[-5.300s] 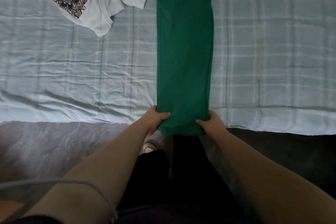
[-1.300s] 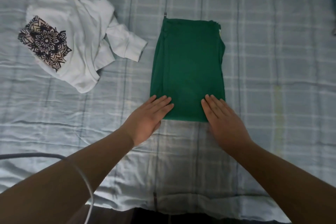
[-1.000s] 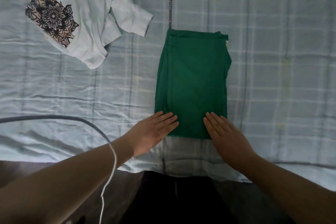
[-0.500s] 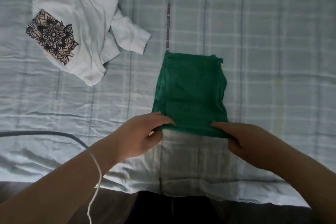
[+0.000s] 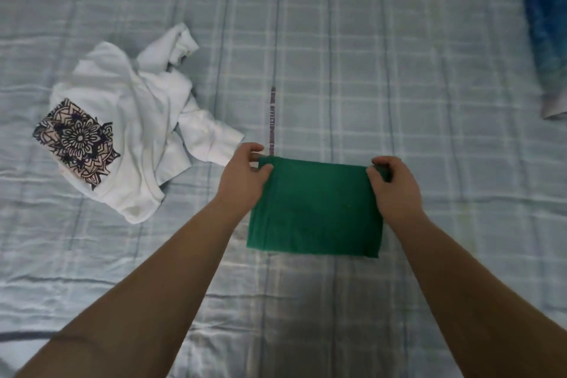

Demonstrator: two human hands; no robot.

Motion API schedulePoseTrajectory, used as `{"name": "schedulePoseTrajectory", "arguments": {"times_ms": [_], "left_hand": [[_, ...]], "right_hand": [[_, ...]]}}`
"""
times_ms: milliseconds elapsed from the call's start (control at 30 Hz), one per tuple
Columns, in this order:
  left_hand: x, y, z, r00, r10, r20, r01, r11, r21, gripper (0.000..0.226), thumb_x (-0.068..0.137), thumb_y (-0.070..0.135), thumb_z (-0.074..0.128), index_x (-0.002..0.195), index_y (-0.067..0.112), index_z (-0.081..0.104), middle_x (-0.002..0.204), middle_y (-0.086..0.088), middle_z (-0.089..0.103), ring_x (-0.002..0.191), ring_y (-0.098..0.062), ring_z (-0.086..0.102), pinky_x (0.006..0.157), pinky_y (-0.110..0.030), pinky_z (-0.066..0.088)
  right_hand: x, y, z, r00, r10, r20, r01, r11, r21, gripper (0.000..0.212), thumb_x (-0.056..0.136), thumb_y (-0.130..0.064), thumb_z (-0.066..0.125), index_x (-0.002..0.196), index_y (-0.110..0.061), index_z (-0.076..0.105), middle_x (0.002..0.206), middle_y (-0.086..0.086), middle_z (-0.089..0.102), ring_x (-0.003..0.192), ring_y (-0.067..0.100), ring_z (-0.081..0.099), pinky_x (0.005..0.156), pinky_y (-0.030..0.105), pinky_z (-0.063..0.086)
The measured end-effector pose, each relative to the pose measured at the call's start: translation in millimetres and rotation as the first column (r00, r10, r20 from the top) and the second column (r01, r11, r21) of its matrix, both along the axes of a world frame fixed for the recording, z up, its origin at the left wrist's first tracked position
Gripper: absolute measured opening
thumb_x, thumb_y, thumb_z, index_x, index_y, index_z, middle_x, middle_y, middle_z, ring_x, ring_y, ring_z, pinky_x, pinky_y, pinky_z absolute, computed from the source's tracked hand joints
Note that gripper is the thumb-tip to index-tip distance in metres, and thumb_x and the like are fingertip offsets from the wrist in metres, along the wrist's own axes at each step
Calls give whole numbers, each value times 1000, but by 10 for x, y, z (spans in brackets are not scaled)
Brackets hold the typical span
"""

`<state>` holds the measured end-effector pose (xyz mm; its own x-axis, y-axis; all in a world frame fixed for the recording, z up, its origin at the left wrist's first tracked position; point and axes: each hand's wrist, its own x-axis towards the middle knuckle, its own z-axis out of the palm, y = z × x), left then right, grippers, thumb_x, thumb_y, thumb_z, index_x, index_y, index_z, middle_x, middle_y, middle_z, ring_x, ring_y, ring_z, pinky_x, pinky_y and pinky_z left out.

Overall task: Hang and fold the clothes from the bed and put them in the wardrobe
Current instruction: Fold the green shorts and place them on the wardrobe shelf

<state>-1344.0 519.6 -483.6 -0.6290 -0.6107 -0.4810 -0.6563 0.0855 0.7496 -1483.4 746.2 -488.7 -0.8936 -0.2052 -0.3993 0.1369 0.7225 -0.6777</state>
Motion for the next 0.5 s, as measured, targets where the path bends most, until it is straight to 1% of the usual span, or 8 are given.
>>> {"name": "schedulePoseTrajectory", "arguments": {"times_ms": [67,100,133,200,267,300,400,500], "left_hand": [[58,76,-33,994,-106,24,109,973,-203,41,94,17,63,133,18,50,134,-1,54,118,-19,54,105,-38,46],[112,135,-41,980,-196,38,196,908,-369,43,94,16,60,136,14,50,139,-5,50,127,-23,48,111,-37,38],[167,216,-38,954,-295,56,281,808,-518,45,93,14,57,137,10,50,144,-10,48,135,-28,41,116,-39,32],[251,406,-55,875,-475,96,414,630,-657,51,93,17,51,143,7,47,154,-14,40,147,-34,28,121,-46,24],[301,589,-130,790,-583,190,540,516,-665,57,97,28,45,151,13,38,161,-13,29,152,-32,15,123,-49,17],[318,659,-189,757,-603,252,594,475,-649,59,99,34,41,155,16,32,163,-12,25,153,-31,11,124,-51,14],[373,734,-417,696,-603,390,692,418,-589,63,102,45,31,159,22,20,165,-11,19,154,-30,6,123,-53,12],[403,720,-591,675,-584,450,724,412,-553,64,102,50,26,159,25,16,165,-10,18,154,-30,6,124,-53,10]], "right_hand": [[122,-3,1,995,-43,-93,46,999,29,35,101,-27,48,135,-17,51,135,1,53,126,21,49,106,31,37],[211,7,36,984,-15,-180,21,999,30,38,102,-25,45,139,-15,48,143,3,47,134,20,42,113,30,30],[314,14,75,958,68,-278,-58,997,42,40,102,-22,43,142,-14,45,149,4,41,140,20,34,117,31,24],[518,15,116,823,370,-432,-326,929,175,46,101,-22,40,146,-11,42,156,7,35,148,22,25,122,40,18],[644,22,26,661,626,-414,-503,779,374,54,100,-29,36,151,-10,36,160,8,30,150,26,19,122,49,16],[665,27,-48,633,687,-357,-532,720,445,58,100,-33,33,153,-9,31,161,9,27,151,26,16,122,51,16],[618,47,-288,638,741,-208,-551,629,549,65,101,-42,26,157,-9,17,164,10,16,153,26,8,122,52,14],[579,66,-496,615,768,-180,-570,590,572,68,101,-45,26,158,-10,13,165,9,12,153,25,5,122,51,16]]}}
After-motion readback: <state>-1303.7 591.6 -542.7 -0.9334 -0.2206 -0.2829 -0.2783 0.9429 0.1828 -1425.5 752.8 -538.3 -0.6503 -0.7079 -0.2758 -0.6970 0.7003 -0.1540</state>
